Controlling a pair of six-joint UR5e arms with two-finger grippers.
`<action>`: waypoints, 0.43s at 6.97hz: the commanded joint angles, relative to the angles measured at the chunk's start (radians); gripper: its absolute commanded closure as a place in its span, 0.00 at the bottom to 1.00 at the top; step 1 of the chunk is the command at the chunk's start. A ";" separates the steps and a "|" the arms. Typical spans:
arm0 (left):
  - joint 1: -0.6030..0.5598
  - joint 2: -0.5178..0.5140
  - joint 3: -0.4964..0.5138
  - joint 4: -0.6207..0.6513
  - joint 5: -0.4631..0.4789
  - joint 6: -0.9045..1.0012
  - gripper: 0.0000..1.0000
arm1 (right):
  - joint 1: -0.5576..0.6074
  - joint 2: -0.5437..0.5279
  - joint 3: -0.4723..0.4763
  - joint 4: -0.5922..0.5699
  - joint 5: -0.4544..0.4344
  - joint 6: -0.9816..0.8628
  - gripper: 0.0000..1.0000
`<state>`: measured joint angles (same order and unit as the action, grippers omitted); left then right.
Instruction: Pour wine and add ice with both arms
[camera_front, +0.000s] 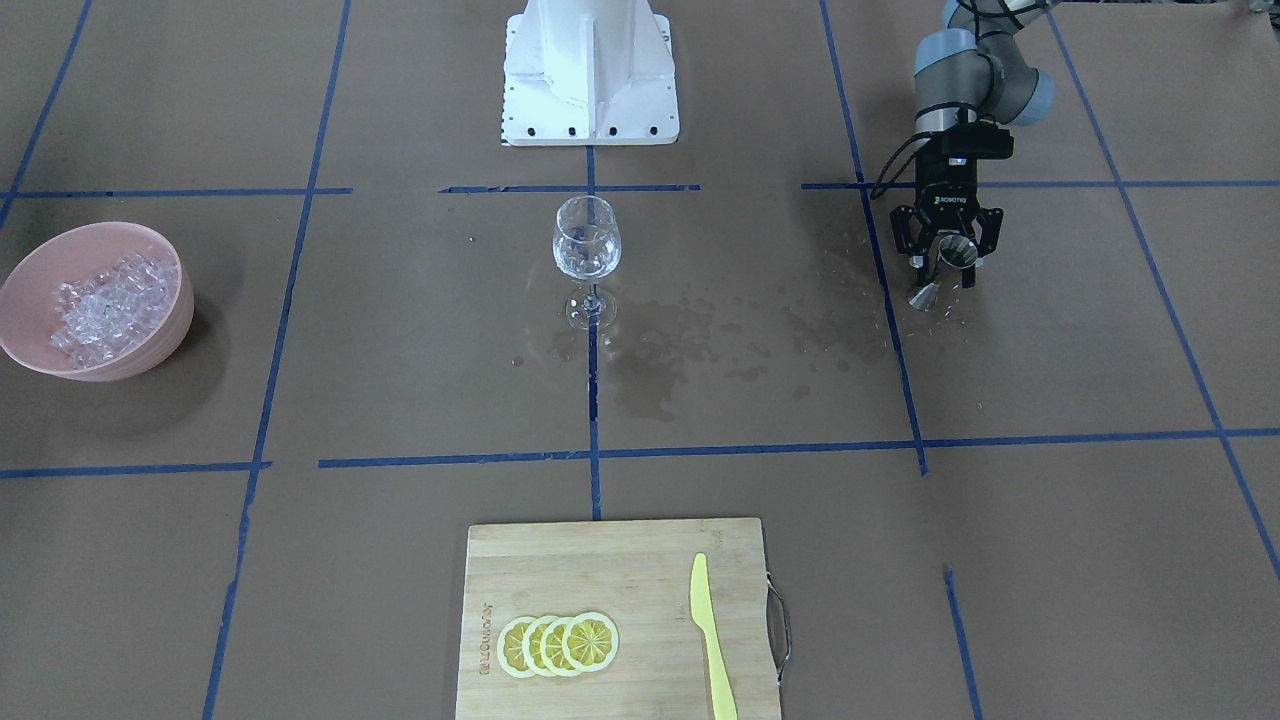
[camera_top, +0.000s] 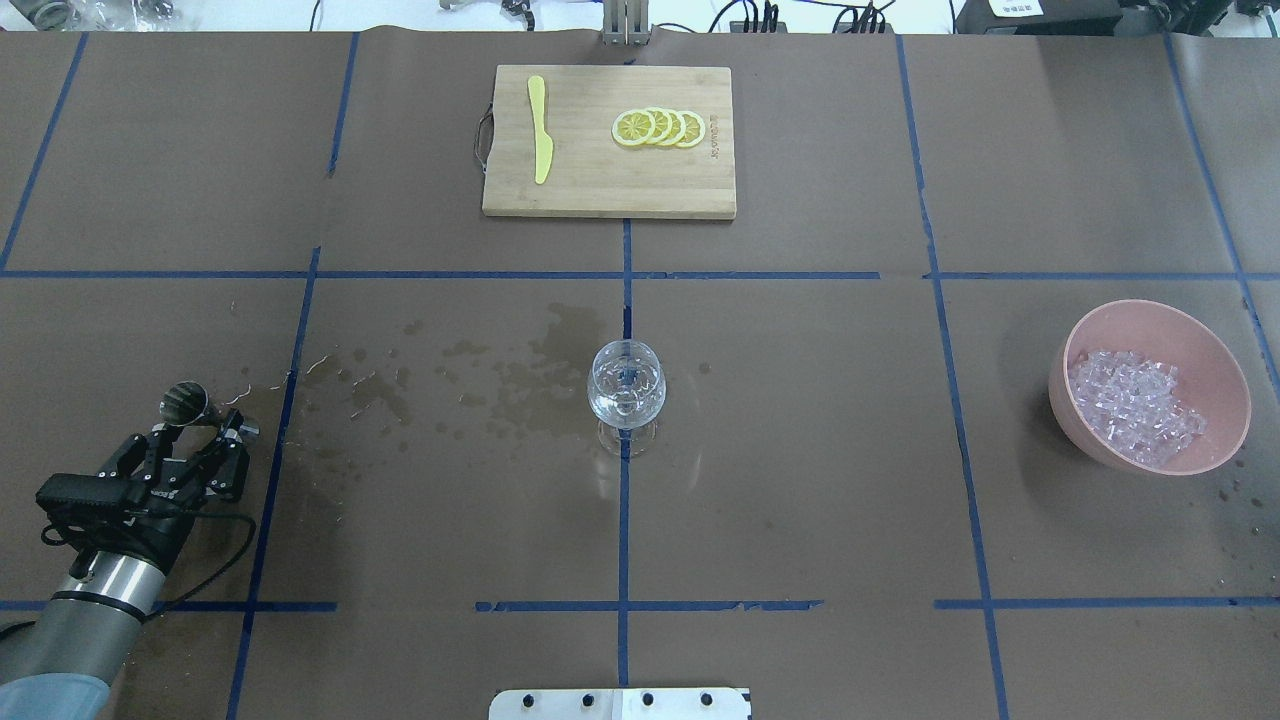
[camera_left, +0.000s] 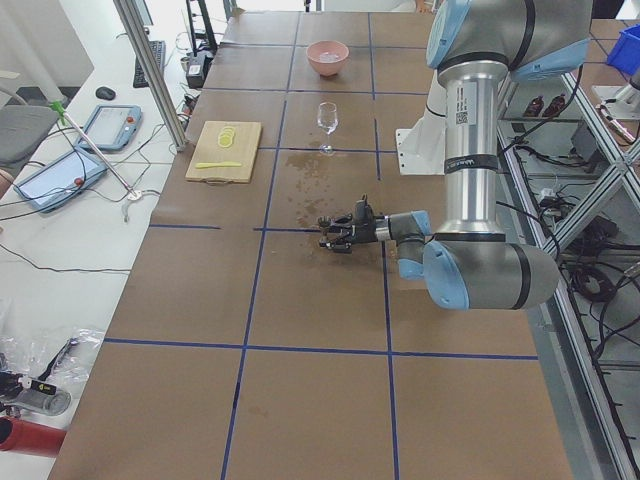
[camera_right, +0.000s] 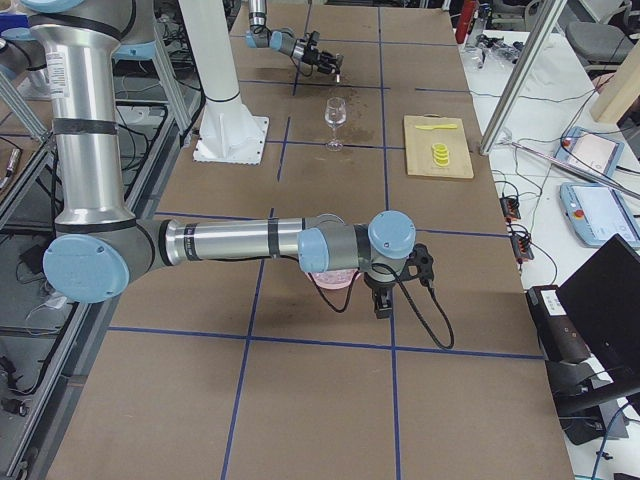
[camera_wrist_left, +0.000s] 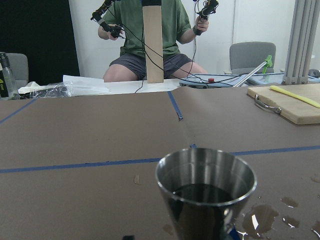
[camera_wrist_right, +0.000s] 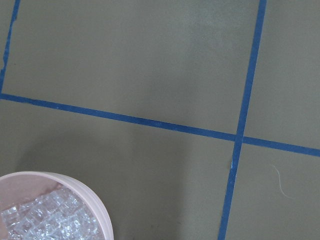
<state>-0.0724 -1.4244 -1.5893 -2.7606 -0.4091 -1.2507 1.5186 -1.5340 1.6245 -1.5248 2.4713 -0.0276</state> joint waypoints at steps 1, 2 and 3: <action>0.000 -0.007 0.000 -0.001 -0.001 0.001 0.61 | 0.000 0.000 0.000 0.000 0.000 0.000 0.00; 0.002 -0.007 0.000 -0.001 -0.001 0.001 0.73 | 0.000 0.000 0.000 0.000 0.000 0.000 0.00; 0.002 -0.007 0.000 -0.001 -0.002 0.002 0.91 | 0.000 0.000 0.000 0.000 0.001 0.000 0.00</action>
<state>-0.0711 -1.4306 -1.5892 -2.7612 -0.4099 -1.2498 1.5186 -1.5340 1.6245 -1.5248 2.4716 -0.0276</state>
